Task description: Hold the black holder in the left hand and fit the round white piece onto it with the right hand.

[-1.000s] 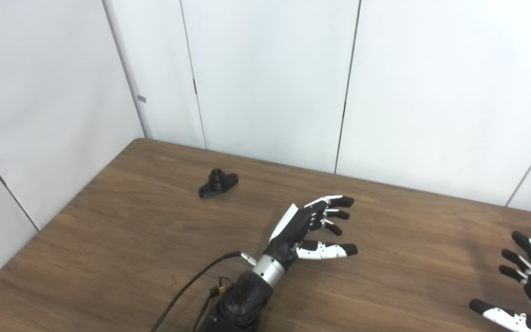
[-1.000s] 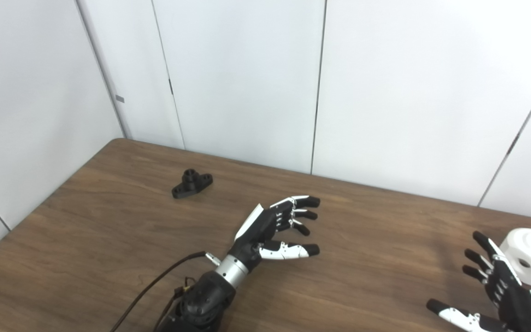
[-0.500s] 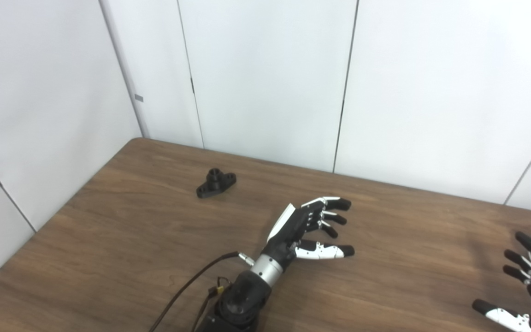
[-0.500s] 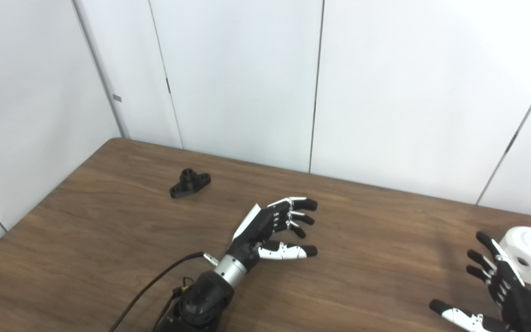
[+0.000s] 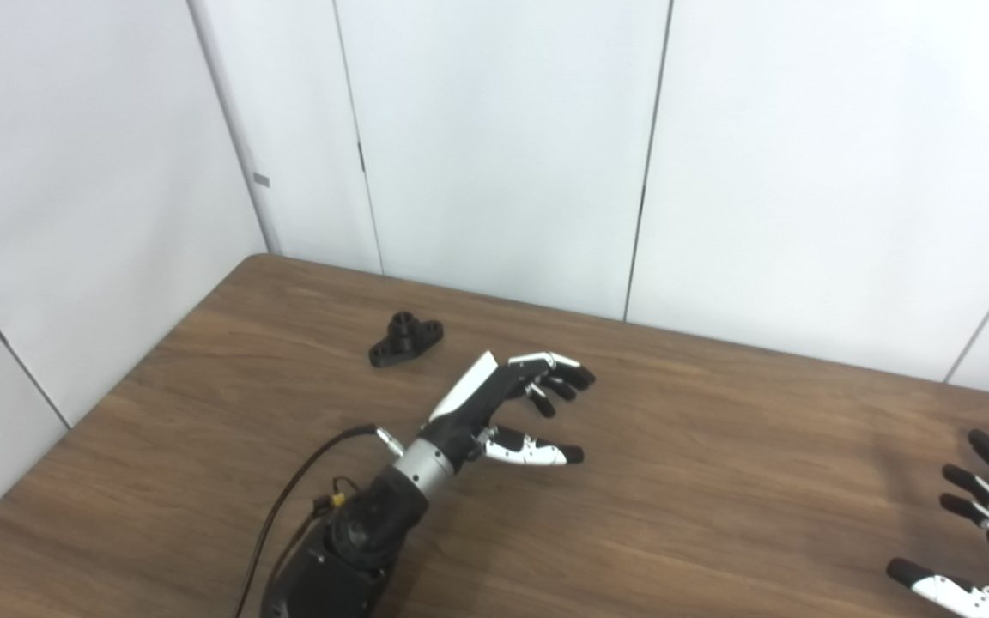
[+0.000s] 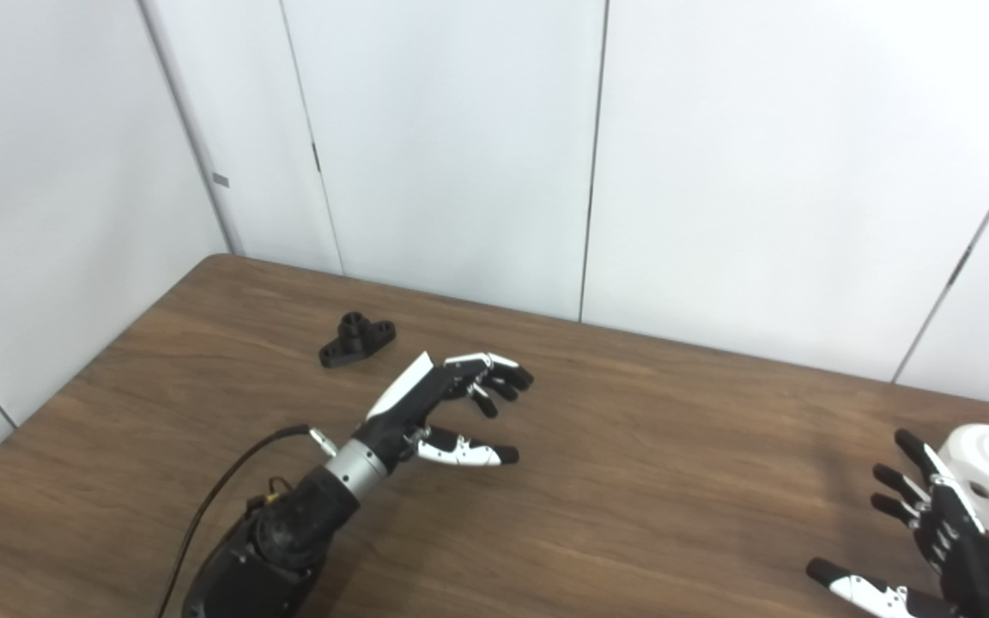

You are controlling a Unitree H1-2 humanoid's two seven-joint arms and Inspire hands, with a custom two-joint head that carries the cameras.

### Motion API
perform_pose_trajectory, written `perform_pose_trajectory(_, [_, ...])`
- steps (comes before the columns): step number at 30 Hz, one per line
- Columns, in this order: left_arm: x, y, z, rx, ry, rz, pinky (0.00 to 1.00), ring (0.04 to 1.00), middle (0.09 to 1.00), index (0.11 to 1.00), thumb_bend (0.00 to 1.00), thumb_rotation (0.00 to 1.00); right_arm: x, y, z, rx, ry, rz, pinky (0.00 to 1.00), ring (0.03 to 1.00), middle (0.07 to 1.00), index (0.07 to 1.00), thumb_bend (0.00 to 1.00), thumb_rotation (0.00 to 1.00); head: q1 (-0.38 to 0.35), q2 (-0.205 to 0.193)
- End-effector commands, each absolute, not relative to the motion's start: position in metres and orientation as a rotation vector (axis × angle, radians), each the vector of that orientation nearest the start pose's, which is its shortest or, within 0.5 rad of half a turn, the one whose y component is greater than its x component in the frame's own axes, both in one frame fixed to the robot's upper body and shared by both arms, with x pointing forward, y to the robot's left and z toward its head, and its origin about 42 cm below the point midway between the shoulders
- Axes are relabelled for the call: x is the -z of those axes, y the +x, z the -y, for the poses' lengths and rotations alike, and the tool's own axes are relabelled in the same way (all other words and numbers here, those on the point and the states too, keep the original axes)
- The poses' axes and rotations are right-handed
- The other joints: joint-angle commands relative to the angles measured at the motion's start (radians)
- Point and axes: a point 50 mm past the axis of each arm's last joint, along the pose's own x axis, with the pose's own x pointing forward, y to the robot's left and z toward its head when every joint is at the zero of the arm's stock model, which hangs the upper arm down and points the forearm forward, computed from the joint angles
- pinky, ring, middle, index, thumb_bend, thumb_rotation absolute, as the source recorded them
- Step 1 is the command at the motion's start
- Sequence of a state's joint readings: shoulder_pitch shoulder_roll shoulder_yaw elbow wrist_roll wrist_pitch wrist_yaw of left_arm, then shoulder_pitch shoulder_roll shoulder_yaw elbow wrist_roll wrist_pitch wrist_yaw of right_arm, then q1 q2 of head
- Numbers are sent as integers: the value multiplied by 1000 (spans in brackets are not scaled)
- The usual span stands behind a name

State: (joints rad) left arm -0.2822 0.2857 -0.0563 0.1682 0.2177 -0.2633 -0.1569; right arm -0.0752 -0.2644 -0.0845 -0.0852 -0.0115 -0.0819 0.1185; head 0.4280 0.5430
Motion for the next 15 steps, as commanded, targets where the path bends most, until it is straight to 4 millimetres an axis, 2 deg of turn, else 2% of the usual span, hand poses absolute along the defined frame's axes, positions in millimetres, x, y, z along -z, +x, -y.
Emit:
perform_pose_trajectory(1, [-200, 385, -276, 235, 597, 425, 572, 718, 762, 731, 709, 0, -178, 310, 305, -64, -305, 310, 813, 874, 982, 929, 647, 1, -4, 3])
perform_pose_trajectory(3, [-210, 387, -285, 209, 656, 427, 577, 726, 772, 739, 714, 0, -178, 310, 305, -63, -304, 310, 816, 873, 984, 927, 649, 5, -10, 3])
perform_pose_trajectory(6, [-227, 390, -299, 153, 743, 444, 675, 763, 778, 745, 740, 0, -178, 310, 304, -63, -306, 306, 820, 873, 976, 927, 651, 7, -14, 3])
perform_pose_trajectory(9, [-241, 392, -309, 92, 808, 440, 671, 765, 786, 740, 751, 0, -178, 310, 303, -62, -314, 303, 821, 875, 972, 922, 639, 0, -12, 3])
perform_pose_trajectory(15, [-262, 392, -319, -23, 827, 454, 760, 814, 818, 741, 746, 0, -178, 310, 302, -59, -309, 295, 799, 866, 977, 914, 643, 0, -12, 3])
